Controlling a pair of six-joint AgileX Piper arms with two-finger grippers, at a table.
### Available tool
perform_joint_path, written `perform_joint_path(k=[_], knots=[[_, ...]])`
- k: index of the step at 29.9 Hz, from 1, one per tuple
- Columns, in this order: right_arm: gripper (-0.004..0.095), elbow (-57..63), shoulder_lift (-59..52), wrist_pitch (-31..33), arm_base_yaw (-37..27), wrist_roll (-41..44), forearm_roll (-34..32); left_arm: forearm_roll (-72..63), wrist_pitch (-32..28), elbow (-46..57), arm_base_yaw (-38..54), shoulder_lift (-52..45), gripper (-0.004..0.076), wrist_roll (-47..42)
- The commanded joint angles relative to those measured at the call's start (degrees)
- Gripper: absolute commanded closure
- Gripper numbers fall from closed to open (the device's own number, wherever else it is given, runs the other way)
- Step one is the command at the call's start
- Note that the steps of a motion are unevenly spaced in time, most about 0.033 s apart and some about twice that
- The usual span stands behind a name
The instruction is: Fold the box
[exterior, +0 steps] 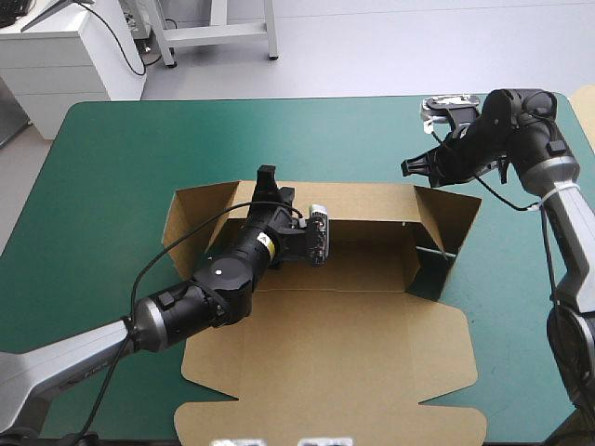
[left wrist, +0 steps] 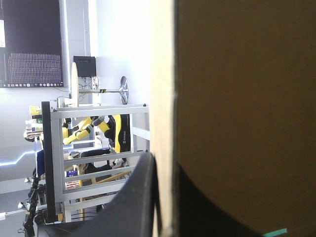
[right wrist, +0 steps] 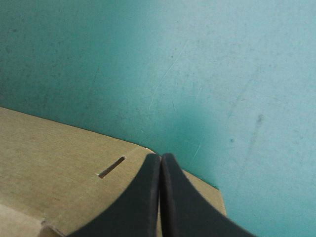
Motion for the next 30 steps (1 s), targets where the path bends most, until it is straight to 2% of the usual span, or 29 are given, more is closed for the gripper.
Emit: perform_joint_path(k=[1,12,21,25,30], knots=[[0.0929,-1.4,-2.7,0.3,-0.3,-0.5,0.5,-2.3,2.8,-0.4,-0.2,-1.1,0.0731,-1.2],[0.0929,7.9,-8.8,0.3,-0.3,-2.7,0.4,-2.5,2.9,-0.4,-0.2,-1.1,0.0731,-1.2],[0.0929,13.9,-14.2,0.0,-1.2,-6.6,3.9,-2.4,2.9,-0.4,-0.2,-1.1,0.0731,-1.2],[0.0929,18.3,-15.7,-3.3,-1.2,-8.7,8.0,-2.4,2.9,-0.4,-0.2,-1.1,0.0731,-1.2],[0.0929,25.3,-20.1,-11.1,-1.2,-16.5,12.6,-2.4,3.1,-0.4,-0.2,-1.1,0.0731,-1.2]])
